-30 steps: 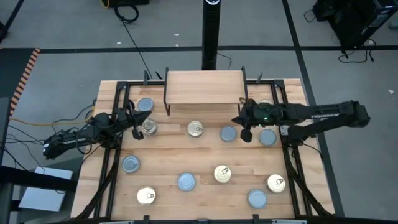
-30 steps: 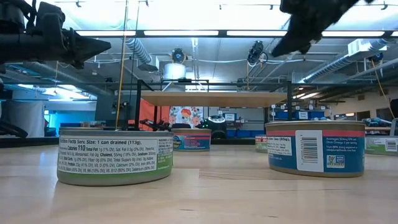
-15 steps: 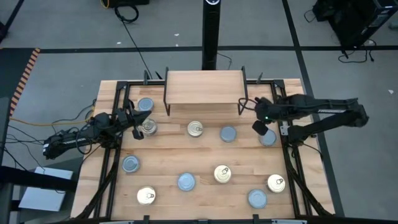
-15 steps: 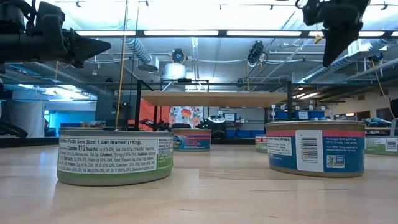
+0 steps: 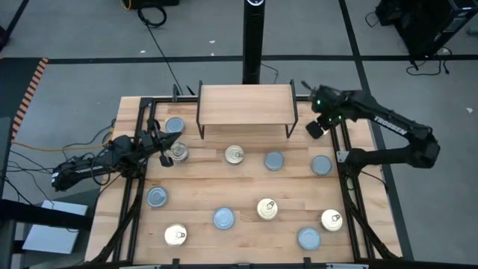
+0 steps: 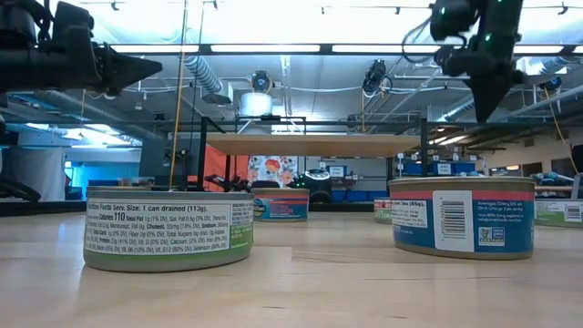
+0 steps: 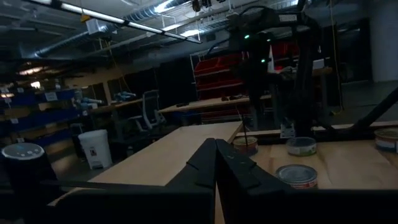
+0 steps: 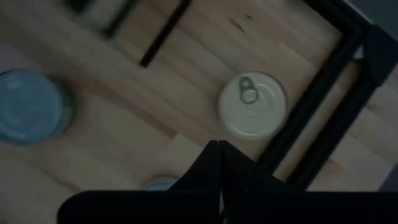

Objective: Stack canned seafood by type on shelf
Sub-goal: Put the blue pink tuna can on the shelf

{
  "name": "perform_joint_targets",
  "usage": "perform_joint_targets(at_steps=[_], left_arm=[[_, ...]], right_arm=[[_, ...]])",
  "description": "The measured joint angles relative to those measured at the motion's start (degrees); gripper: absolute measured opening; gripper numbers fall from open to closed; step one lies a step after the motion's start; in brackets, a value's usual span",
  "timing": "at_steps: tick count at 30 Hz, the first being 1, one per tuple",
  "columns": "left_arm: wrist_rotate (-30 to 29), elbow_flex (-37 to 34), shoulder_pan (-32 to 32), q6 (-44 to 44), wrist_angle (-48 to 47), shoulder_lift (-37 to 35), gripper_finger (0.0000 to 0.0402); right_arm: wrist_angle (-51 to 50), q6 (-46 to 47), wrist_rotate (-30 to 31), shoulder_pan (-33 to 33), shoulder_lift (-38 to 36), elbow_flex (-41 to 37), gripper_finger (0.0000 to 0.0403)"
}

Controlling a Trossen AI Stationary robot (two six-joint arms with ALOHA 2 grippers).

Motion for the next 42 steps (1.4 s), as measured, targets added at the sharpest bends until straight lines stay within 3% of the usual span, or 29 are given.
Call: perform_joint_targets(at_steps=[5,10,18,24,32,42], left_arm=[[0.0,0.0,0.0,0.3,0.0,0.0,0.0008],[0.0,0.0,0.0,0.3,-0.2,0.0,0.0008],[-0.9,0.0,0.0,0.5,-0.5,0.0,0.0008],[-0.9,0.0,0.0,0.6,-0.5,0.0,0.0008],[-1.0,0.0,0.0,1.1,-0.5,0.0,0.0008],[-1.0,0.0,0.0,1.1,-0.5,0.0,0.0008]], right_arm=[[0.5,-1.2,-2.9,-10.7,4.8,0.0,0.0018],[0.9,-1.2,-3.1,-14.7,9.4,0.0,0.0037],[7.9,-1.8,-4.5,-13.3,9.8,-5.4,0.0066],[9.7,-5.3,-4.5,-7.9,8.8,-11.5,0.0083],[12.4,-8.9,1.1,0.3,8.8,-16.5,0.0096],[18.3,-13.5,3.4,1.0,8.8,-18.9,0.0096]])
